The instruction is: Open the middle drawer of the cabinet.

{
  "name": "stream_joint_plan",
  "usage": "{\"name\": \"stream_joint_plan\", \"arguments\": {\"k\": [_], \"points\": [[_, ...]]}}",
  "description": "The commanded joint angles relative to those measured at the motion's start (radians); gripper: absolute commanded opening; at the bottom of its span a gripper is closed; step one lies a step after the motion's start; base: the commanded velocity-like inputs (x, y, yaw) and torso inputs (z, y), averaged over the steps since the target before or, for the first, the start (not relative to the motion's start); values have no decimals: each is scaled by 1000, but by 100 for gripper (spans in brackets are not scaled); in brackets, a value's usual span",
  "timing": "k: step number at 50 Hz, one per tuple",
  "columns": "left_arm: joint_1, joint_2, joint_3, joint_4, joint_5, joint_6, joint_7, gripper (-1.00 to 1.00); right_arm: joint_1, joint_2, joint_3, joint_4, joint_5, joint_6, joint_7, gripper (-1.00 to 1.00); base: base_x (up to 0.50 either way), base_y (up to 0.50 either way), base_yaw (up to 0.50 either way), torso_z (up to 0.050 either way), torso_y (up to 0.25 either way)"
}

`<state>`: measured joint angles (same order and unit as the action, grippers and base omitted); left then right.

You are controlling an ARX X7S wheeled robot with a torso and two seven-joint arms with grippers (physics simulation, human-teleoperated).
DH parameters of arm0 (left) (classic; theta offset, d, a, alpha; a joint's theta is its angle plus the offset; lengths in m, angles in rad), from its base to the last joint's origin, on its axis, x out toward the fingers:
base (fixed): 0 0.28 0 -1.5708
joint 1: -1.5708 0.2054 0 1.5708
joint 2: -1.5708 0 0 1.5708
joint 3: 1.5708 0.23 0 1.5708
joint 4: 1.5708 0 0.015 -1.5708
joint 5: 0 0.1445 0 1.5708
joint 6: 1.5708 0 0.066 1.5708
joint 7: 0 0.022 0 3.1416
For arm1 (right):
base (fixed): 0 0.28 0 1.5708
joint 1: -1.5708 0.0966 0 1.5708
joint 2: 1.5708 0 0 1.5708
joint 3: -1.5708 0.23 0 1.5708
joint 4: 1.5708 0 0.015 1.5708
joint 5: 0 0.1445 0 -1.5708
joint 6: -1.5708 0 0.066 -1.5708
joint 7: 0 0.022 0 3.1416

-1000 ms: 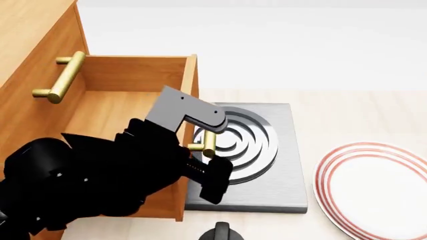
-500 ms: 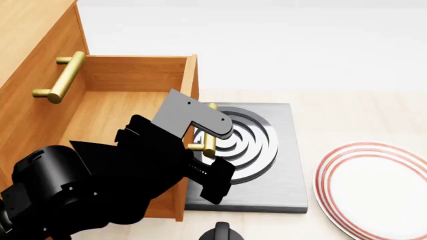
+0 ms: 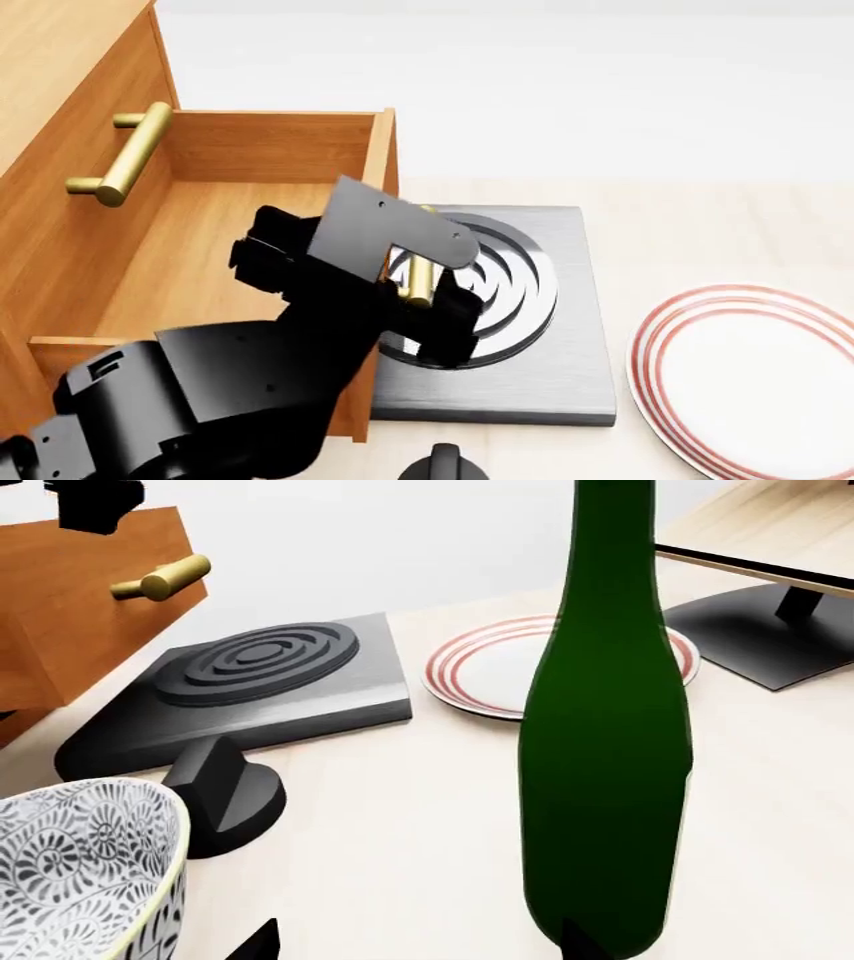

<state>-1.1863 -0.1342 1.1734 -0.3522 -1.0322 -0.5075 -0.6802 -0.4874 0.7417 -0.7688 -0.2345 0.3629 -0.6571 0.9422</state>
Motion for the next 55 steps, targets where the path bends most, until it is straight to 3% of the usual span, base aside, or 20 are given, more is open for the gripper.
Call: {"name": "stream_joint_plan", "arguments": {"k": [1,38,42,55], "points": [[0,-15,18,56,93,81,-115,100,0,-1,0,5,1,-4,-2,100,0,0,0,0,0],[-106,-69,17,188,32,-41,-107,100,2,4,0,-8,-1,5,3,100,0,0,0,0,0],[-115,-109,45,274,44,-22,-25,100,4,1,-1,-1,0,3,0,100,0,0,0,0,0],[-155,-278,20,495,34,-26,-32,100,8,2,-3,-15,-8,18,3,100,0,0,0,0,0]]}}
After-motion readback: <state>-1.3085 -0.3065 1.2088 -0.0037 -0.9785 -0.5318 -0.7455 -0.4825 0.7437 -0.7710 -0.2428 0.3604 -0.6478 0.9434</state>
